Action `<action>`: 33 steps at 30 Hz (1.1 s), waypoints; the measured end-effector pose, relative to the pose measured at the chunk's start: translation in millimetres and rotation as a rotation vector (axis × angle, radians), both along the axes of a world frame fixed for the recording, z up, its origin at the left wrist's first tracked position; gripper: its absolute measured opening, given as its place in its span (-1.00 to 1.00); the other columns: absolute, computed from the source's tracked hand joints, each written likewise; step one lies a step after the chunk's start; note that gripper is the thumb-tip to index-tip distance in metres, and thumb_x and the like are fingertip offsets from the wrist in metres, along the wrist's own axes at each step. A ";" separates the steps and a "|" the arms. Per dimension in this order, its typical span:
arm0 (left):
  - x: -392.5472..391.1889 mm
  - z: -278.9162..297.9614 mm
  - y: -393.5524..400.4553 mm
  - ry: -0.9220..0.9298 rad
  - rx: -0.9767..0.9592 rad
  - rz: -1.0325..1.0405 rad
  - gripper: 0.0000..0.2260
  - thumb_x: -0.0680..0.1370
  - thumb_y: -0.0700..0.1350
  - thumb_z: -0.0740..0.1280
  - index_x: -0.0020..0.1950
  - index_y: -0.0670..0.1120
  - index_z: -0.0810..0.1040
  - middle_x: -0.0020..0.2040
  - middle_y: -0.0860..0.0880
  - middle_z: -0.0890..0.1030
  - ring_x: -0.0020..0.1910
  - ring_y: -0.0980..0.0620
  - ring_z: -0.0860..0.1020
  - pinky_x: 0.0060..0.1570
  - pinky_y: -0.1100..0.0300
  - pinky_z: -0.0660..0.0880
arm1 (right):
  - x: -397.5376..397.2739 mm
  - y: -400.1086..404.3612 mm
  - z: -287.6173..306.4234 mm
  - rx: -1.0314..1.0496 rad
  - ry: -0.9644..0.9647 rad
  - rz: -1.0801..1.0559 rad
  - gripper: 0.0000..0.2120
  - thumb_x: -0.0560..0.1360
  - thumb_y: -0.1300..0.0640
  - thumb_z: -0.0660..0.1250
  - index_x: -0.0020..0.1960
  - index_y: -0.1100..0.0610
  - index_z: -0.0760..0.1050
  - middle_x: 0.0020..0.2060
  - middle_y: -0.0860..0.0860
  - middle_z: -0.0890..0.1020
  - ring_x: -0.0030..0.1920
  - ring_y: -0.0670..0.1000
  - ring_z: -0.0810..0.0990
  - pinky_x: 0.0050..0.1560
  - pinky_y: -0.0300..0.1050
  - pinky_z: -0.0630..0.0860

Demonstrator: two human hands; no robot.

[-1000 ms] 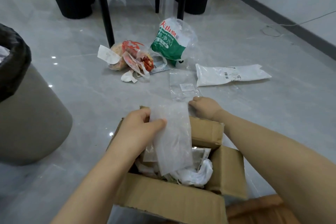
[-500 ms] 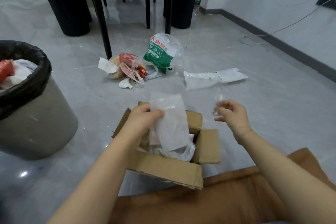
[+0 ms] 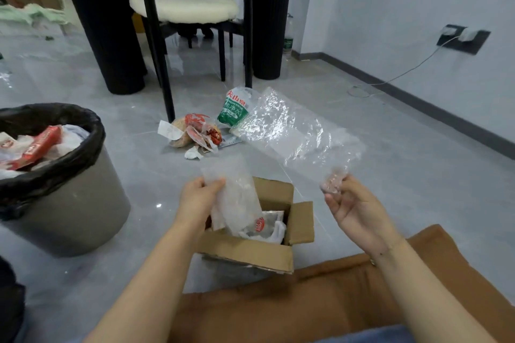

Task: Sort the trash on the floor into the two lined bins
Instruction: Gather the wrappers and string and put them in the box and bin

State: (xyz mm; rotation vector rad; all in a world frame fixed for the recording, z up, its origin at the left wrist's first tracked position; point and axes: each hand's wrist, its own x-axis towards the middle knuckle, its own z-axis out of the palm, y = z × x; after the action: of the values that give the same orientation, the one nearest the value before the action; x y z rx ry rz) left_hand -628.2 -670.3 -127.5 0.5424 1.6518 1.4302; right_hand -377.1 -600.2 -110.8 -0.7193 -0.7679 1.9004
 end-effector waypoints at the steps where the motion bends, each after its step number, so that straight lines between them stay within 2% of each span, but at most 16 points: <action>1: -1.3 0.6 -3.8 0.010 0.001 -0.002 -0.93 0.58 -0.17 0.31 -0.01 -0.13 0.58 -0.03 -0.11 0.67 -0.07 -0.05 0.63 -0.14 0.10 0.54 | -1.7 -2.1 -2.8 -0.010 -0.030 0.053 -0.79 0.54 0.37 0.11 -0.09 0.13 0.44 -0.34 -0.02 0.60 -0.34 -0.09 0.64 -0.35 -0.31 0.57; 4: -3.5 -2.9 -12.5 -0.034 -0.028 0.005 -0.83 0.59 -0.33 0.18 -0.06 -0.16 0.54 -0.15 -0.13 0.64 -0.23 -0.02 0.62 -0.35 0.18 0.51 | -7.2 -2.2 -16.3 0.029 -0.212 0.233 -0.82 0.44 0.37 0.20 0.00 0.19 0.44 -0.28 0.03 0.60 -0.39 -0.08 0.58 -0.38 -0.28 0.57; 6: -4.2 -1.3 -17.9 -0.124 -0.025 0.035 -0.76 0.59 -0.37 0.09 -0.09 -0.19 0.53 -0.23 -0.14 0.64 -0.31 0.00 0.63 -0.43 0.23 0.52 | -12.2 0.6 -25.2 0.040 -0.301 0.264 -0.82 0.46 0.40 0.18 0.01 0.22 0.44 -0.32 0.04 0.59 -0.41 -0.06 0.55 -0.41 -0.27 0.55; 8: -7.1 0.6 -16.9 -0.250 0.029 -0.031 -0.75 0.66 -0.23 0.09 0.09 -0.20 0.56 -0.04 -0.16 0.69 -0.09 -0.05 0.67 -0.19 0.12 0.60 | -14.8 3.9 -29.0 0.062 -0.357 0.246 -0.83 0.50 0.43 0.12 -0.04 0.24 0.43 -0.39 0.03 0.58 -0.44 -0.04 0.55 -0.43 -0.27 0.53; 10: -11.3 5.0 -16.1 -0.314 0.051 -0.118 -0.72 0.67 -0.08 0.10 0.22 -0.12 0.55 0.11 -0.13 0.67 0.08 -0.09 0.63 0.03 -0.01 0.57 | -14.9 6.9 -27.5 0.092 -0.389 0.245 -0.80 0.50 0.44 0.09 -0.13 0.23 0.43 -0.44 0.02 0.55 -0.47 -0.02 0.51 -0.46 -0.25 0.51; 13: -16.0 5.7 -9.6 -0.317 0.011 -0.125 -0.68 0.68 -0.02 0.07 0.25 -0.14 0.52 0.10 -0.13 0.66 0.04 -0.08 0.64 -0.05 0.01 0.56 | -11.5 13.4 -25.2 0.163 -0.431 0.271 -0.74 0.49 0.45 0.08 -0.23 0.20 0.44 -0.44 0.05 0.52 -0.48 -0.01 0.44 -0.47 -0.21 0.47; 14: -17.1 3.4 -6.5 -0.290 -0.001 -0.120 -0.66 0.68 -0.02 0.06 0.26 -0.14 0.52 0.09 -0.12 0.66 0.04 -0.07 0.63 -0.05 0.01 0.55 | -10.5 16.6 -25.7 0.185 -0.446 0.274 -0.77 0.48 0.45 0.09 -0.20 0.23 0.44 -0.42 0.07 0.51 -0.48 -0.01 0.43 -0.47 -0.20 0.46; 16: -16.7 0.7 -0.8 -0.228 0.003 -0.145 -0.64 0.67 0.04 0.08 0.28 -0.12 0.52 0.11 -0.09 0.67 0.09 -0.07 0.63 0.10 -0.02 0.53 | -8.5 22.2 -27.0 0.207 -0.503 0.259 -0.82 0.48 0.44 0.11 -0.08 0.25 0.44 -0.38 0.11 0.50 -0.49 -0.01 0.41 -0.49 -0.19 0.46; 18: -15.6 -1.4 0.5 -0.172 -0.011 -0.203 -0.54 0.55 0.23 0.25 0.30 -0.06 0.52 0.16 -0.05 0.65 0.15 -0.06 0.61 0.22 -0.06 0.47 | -8.2 25.8 -26.9 0.227 -0.597 0.240 -0.82 0.48 0.44 0.14 -0.06 0.24 0.45 -0.35 0.15 0.49 -0.52 -0.01 0.40 -0.49 -0.18 0.47; 20: -13.4 -4.5 -1.1 -0.126 -0.058 -0.259 -0.28 0.30 0.41 0.42 0.31 0.00 0.51 0.22 -0.01 0.62 0.20 -0.06 0.58 0.27 -0.11 0.43 | -7.1 28.4 -27.1 0.240 -0.669 0.223 -0.83 0.47 0.44 0.15 -0.11 0.23 0.45 -0.34 0.15 0.50 -0.54 0.00 0.39 -0.47 -0.16 0.47; 22: -9.1 -8.5 -0.7 -0.107 -0.084 -0.329 -0.21 0.21 0.47 0.41 0.29 0.04 0.52 0.23 0.02 0.61 0.23 -0.05 0.56 0.26 -0.14 0.43 | -5.8 28.7 -27.7 0.242 -0.716 0.189 -0.82 0.45 0.45 0.14 -0.14 0.23 0.44 -0.34 0.15 0.50 -0.53 0.01 0.38 -0.45 -0.13 0.47; 24: -0.3 -6.4 -2.1 -0.099 -0.090 -0.389 -0.35 0.29 0.41 0.40 0.25 0.05 0.53 0.15 0.06 0.65 0.18 0.00 0.59 0.22 -0.10 0.47 | -6.6 27.2 -28.3 0.267 -0.774 0.141 -0.83 0.46 0.43 0.18 -0.09 0.23 0.47 -0.31 0.15 0.49 -0.52 0.02 0.39 -0.44 -0.12 0.48; 27: 16.7 -5.5 -1.4 -0.012 -0.031 -0.391 -0.70 0.49 0.09 0.38 0.17 0.02 0.53 0.05 0.04 0.68 0.04 0.02 0.65 0.05 -0.01 0.58 | -12.8 18.6 -25.9 0.424 -0.879 0.063 -0.75 0.48 0.39 0.23 0.02 0.11 0.53 -0.25 0.09 0.48 -0.40 0.01 0.44 -0.39 -0.13 0.53; 30: 29.7 -9.4 -0.2 0.076 -0.010 -0.287 -0.80 0.56 -0.16 0.36 0.18 -0.06 0.53 0.01 -0.02 0.68 -0.02 -0.01 0.67 -0.14 0.09 0.59 | -20.7 1.8 -21.4 0.698 -0.920 0.033 -0.66 0.45 0.38 0.27 0.04 -0.02 0.55 -0.17 -0.03 0.55 -0.20 -0.12 0.50 -0.16 -0.26 0.50; 33: 33.8 -11.4 -0.6 0.022 0.022 -0.237 -0.79 0.55 -0.23 0.36 0.18 -0.10 0.54 0.01 -0.06 0.69 -0.02 -0.05 0.67 0.02 -0.08 0.60 | -26.3 -12.0 -24.3 0.902 -0.909 0.102 -0.67 0.47 0.29 0.35 0.16 -0.03 0.54 0.09 -0.10 0.55 0.12 -0.21 0.49 0.15 -0.42 0.36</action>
State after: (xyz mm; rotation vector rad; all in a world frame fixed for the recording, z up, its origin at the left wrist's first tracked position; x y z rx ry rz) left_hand -594.4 -671.0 -138.9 0.7433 1.5335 1.2735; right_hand -403.3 -612.2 -135.1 -0.9214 -2.0633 1.0118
